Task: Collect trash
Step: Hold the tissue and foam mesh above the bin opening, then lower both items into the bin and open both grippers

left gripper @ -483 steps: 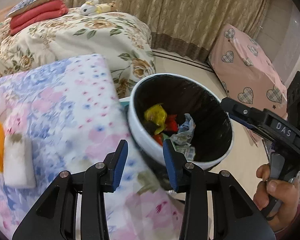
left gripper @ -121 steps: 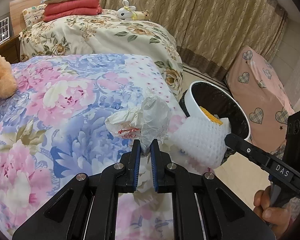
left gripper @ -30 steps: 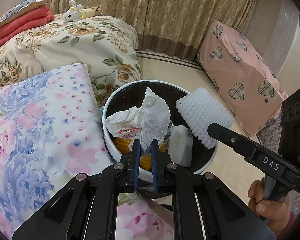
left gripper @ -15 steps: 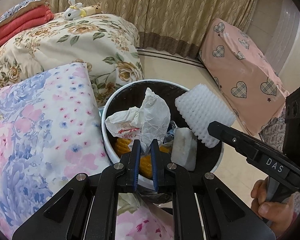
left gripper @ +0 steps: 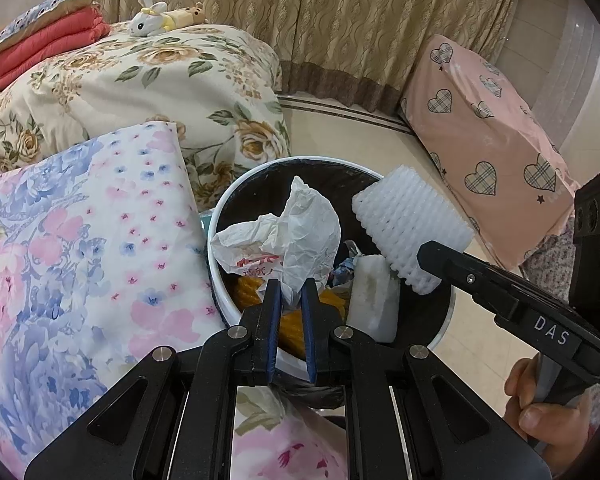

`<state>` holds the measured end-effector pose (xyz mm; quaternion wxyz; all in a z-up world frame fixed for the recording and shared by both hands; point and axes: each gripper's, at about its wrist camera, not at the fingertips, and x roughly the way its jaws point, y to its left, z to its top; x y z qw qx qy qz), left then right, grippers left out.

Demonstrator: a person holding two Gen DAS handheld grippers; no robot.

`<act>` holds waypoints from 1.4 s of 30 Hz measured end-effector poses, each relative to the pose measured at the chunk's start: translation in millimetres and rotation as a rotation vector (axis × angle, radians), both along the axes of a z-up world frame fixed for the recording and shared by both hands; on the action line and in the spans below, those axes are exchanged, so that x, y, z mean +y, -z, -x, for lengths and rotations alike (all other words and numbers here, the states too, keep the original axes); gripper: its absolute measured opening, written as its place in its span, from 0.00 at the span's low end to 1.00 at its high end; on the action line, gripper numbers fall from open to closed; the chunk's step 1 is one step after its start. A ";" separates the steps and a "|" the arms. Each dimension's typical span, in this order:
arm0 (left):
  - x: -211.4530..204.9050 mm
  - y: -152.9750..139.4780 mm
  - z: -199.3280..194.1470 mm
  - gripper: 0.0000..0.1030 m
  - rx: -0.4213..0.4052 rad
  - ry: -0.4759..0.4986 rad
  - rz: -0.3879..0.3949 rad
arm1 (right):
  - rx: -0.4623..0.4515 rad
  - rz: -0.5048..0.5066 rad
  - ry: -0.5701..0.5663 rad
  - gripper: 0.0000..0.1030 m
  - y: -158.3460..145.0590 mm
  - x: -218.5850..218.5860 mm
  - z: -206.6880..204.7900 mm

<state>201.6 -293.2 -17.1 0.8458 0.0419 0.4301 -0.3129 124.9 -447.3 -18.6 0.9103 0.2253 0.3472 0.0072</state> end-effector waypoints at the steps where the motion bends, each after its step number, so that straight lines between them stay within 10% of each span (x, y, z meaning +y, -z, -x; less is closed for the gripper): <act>1: 0.2 0.0 -0.1 0.09 0.000 0.000 0.000 | 0.002 0.001 0.000 0.25 0.2 -0.1 -0.5; 42: -6.0 -7.5 -2.1 0.10 -0.006 0.003 -0.001 | 0.016 0.024 -0.013 0.28 -2.4 -2.2 -9.7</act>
